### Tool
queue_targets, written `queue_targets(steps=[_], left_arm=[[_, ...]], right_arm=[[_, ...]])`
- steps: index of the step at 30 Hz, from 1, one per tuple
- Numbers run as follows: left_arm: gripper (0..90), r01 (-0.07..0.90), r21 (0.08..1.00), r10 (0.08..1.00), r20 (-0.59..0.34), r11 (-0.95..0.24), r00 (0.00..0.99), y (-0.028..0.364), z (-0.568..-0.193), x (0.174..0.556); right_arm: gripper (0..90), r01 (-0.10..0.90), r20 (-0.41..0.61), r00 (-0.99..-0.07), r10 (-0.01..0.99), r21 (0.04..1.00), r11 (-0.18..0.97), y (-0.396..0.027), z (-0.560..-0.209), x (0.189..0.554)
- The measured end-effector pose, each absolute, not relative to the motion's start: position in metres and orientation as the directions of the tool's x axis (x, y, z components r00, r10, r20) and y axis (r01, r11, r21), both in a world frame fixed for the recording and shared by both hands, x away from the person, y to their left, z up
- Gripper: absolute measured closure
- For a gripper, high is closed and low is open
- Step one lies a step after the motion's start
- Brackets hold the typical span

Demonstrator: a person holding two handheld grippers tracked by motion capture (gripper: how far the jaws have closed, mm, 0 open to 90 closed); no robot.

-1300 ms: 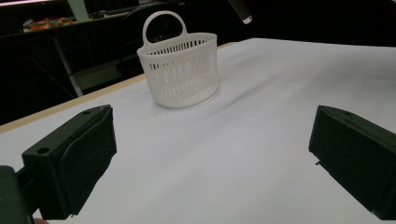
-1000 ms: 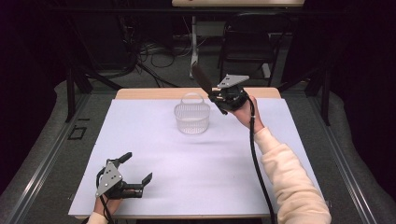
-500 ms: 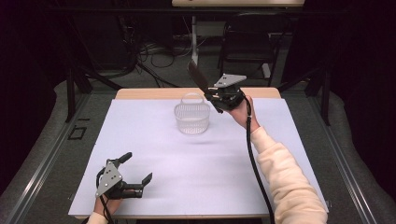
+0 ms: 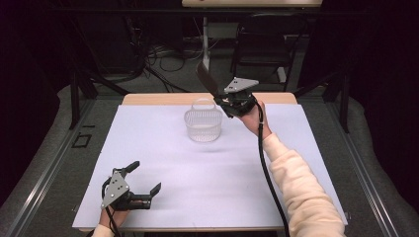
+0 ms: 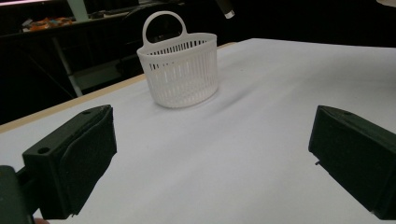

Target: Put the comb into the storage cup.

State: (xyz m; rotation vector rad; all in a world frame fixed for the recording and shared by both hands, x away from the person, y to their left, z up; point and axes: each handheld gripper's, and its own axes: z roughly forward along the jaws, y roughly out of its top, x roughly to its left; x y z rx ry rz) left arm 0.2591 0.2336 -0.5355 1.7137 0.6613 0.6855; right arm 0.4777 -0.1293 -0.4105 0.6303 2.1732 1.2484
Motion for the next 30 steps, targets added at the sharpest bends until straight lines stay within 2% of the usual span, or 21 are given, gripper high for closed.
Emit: queue_targets(steps=[30], left_arm=[[0.8,0.083,0.971,0.731,0.11,-0.223,0.674,0.234,-0.535,0.259]], right_arm=[[72.2,0.079,-0.239,-0.741,0.627,0.897,0.435,-0.111,-0.409,0.478]])
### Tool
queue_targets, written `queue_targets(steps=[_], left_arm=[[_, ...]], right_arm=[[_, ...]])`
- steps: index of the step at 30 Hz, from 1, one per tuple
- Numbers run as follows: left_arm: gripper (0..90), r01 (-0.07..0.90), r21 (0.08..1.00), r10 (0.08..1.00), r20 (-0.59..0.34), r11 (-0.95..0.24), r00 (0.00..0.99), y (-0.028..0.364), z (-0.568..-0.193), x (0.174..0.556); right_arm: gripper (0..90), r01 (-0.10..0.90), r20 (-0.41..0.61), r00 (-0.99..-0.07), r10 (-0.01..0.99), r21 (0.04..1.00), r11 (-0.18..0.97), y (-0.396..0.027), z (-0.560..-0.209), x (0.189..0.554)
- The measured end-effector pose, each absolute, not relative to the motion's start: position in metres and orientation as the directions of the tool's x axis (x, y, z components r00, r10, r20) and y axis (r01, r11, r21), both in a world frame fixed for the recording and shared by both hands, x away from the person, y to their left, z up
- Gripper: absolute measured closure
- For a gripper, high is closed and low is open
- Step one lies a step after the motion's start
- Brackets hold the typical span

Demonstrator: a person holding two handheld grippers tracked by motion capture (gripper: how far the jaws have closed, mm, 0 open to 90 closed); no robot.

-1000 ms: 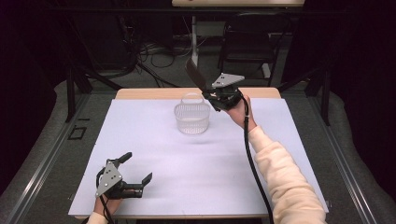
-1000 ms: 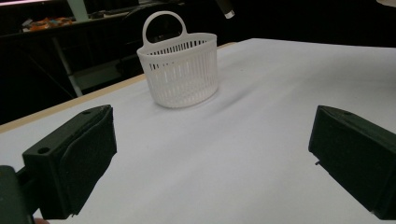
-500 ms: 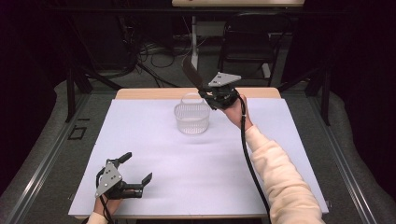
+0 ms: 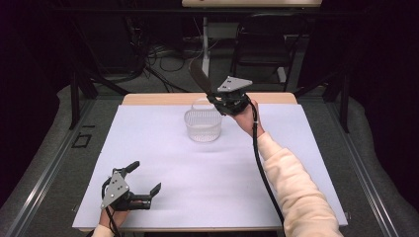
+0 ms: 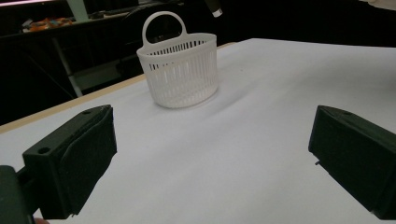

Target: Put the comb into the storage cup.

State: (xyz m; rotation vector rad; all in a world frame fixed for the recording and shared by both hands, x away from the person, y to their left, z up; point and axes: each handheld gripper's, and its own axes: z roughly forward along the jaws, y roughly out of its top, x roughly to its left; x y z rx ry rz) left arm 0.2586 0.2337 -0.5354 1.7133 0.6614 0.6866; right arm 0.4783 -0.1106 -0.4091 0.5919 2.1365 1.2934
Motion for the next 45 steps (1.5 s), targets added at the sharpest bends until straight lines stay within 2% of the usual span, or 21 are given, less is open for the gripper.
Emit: queue_targets(steps=[45], left_arm=[[0.9,0.08,0.973,0.737,0.11,-0.217,0.667,0.234,-0.535,0.259]], right_arm=[[72.2,0.068,-0.25,-0.756,0.604,0.889,0.452,-0.091,-0.419,0.483]])
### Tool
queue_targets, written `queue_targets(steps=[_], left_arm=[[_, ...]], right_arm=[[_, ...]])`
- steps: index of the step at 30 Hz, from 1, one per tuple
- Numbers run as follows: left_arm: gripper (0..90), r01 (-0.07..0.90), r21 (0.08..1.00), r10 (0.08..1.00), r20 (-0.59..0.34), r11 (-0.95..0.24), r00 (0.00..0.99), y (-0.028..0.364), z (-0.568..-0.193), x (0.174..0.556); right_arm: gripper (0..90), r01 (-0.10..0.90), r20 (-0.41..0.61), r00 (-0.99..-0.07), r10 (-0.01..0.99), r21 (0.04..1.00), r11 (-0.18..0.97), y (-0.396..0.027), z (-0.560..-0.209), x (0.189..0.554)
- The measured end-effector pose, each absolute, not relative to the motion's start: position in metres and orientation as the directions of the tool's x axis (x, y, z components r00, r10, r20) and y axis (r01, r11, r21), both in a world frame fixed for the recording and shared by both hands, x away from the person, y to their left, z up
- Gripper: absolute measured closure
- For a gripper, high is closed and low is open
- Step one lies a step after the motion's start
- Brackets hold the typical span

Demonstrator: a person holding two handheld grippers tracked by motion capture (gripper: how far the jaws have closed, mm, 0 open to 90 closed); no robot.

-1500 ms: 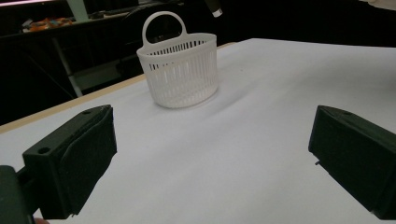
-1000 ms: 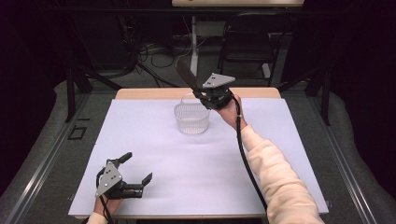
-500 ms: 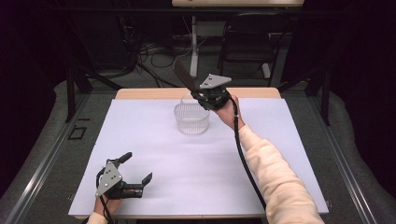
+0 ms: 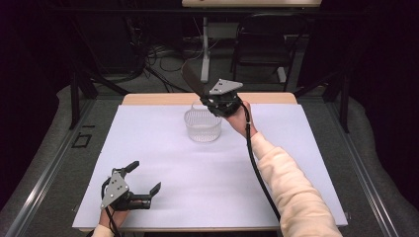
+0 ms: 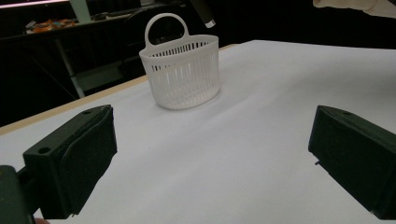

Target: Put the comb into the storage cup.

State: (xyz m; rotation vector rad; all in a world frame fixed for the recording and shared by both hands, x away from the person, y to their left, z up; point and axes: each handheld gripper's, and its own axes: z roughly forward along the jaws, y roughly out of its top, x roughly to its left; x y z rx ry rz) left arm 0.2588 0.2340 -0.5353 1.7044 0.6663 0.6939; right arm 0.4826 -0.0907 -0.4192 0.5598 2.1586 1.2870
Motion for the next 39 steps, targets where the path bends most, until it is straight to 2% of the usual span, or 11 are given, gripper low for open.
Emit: queue_targets(steps=[39], left_arm=[[1.2,0.074,0.973,0.736,0.114,-0.218,0.667,0.234,-0.535,0.259]], right_arm=[[72.1,0.087,-0.24,-0.772,0.588,0.877,0.473,-0.082,-0.442,0.49]])
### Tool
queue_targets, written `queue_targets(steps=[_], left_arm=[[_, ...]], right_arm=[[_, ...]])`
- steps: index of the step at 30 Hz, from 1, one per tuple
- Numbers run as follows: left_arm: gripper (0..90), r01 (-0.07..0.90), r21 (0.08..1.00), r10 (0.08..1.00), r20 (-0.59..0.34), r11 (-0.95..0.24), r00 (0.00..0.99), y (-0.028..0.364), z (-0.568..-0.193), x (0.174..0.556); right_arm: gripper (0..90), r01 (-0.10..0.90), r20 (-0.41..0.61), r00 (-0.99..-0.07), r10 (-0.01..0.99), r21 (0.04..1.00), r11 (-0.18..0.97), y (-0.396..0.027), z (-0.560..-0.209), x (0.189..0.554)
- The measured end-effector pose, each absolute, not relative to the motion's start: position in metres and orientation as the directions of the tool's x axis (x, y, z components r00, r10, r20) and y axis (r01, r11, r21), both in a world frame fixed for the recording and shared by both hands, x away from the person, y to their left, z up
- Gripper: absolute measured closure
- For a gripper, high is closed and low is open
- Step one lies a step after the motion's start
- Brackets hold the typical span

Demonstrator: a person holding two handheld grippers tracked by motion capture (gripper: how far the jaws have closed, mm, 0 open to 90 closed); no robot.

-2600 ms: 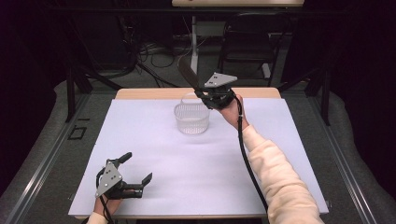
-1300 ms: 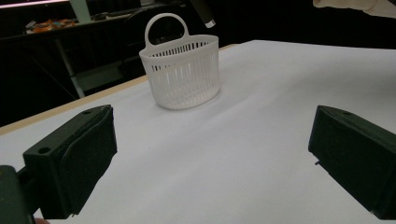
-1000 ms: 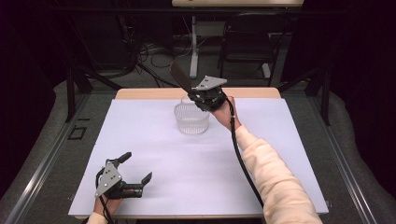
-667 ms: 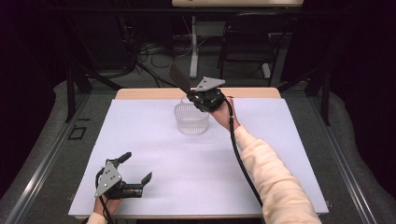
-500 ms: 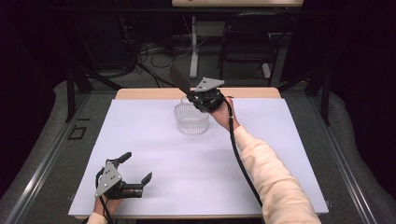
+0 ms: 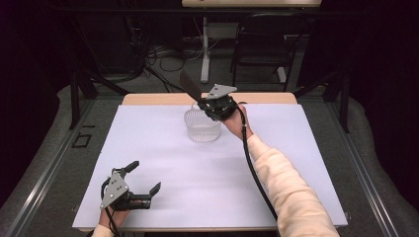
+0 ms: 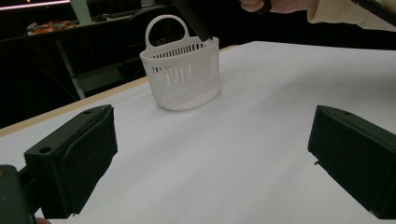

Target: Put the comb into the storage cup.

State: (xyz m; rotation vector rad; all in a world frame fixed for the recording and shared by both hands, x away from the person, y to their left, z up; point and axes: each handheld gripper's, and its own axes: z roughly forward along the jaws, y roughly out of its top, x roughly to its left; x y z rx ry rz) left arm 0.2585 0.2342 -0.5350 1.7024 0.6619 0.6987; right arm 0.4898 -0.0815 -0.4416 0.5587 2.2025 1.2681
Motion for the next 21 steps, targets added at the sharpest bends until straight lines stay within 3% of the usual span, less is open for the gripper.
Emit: queue_targets(steps=[21], left_arm=[[1.3,0.074,0.973,0.735,0.116,-0.22,0.668,0.2344,-0.5348,0.2582]], right_arm=[[72.1,0.099,-0.239,-0.783,0.574,0.863,0.495,-0.0765,-0.4511,0.4889]])
